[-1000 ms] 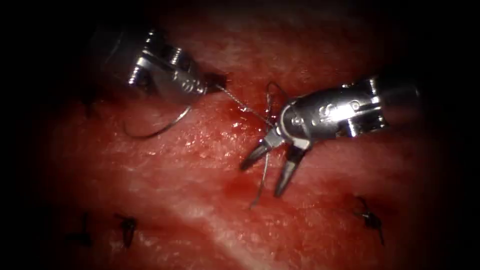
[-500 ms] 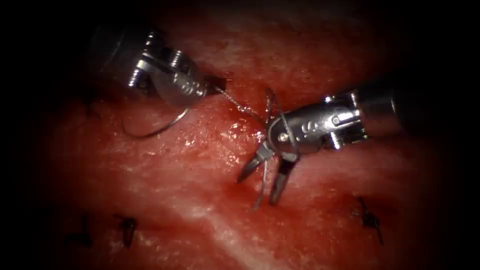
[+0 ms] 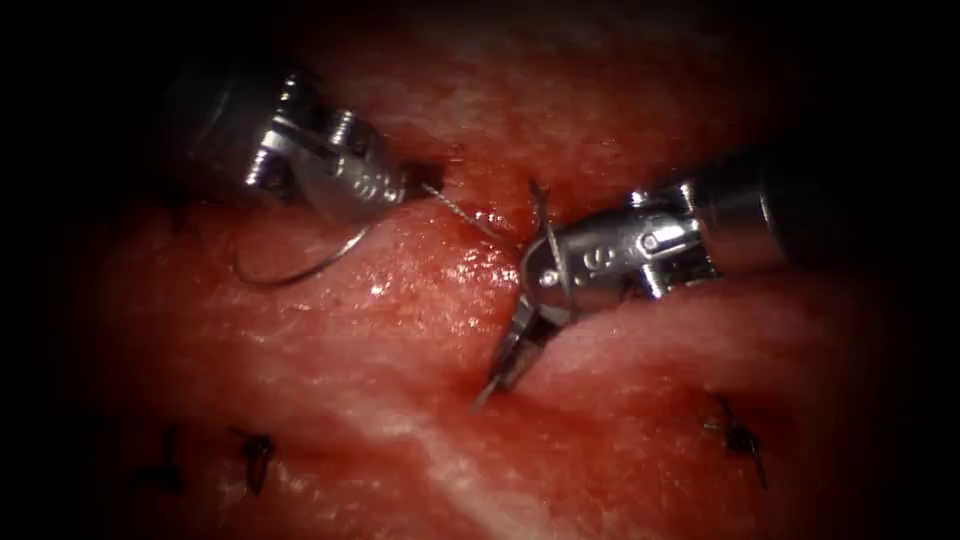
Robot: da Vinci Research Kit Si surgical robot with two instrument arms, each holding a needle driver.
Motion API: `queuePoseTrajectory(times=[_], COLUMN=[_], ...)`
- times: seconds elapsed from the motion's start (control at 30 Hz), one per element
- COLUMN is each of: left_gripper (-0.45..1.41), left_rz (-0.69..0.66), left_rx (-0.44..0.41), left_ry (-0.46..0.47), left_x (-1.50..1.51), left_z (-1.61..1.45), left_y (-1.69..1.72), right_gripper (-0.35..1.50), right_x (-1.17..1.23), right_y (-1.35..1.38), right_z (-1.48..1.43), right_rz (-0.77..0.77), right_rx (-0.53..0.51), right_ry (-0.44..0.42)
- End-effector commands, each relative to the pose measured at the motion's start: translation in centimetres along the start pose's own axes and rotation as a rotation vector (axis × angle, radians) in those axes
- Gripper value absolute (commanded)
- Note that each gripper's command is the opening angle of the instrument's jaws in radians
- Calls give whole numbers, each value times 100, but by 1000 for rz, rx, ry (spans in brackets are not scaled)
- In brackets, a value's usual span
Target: Wound Closure
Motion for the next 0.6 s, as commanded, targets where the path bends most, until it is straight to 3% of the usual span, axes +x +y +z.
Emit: queuePoseTrajectory(times=[0.03,0.3,0.6], left_gripper=[-45,-45,-45], left_rz=[-1,-1,5], left_rx=[-5,-30,-68], left_ry=[-2,-21,-43], left_x=[5,11,20], left_z=[1,-26,-71], left_y=[10,33,71], right_gripper=[-35,-35,-35], right_x=[8,8,-27], right_y=[2,-10,-8], right_z=[3,-39,-75], right_rz=[49,180,333], right_rx=[-45,-218,-335], right_ry=[87,353,461])
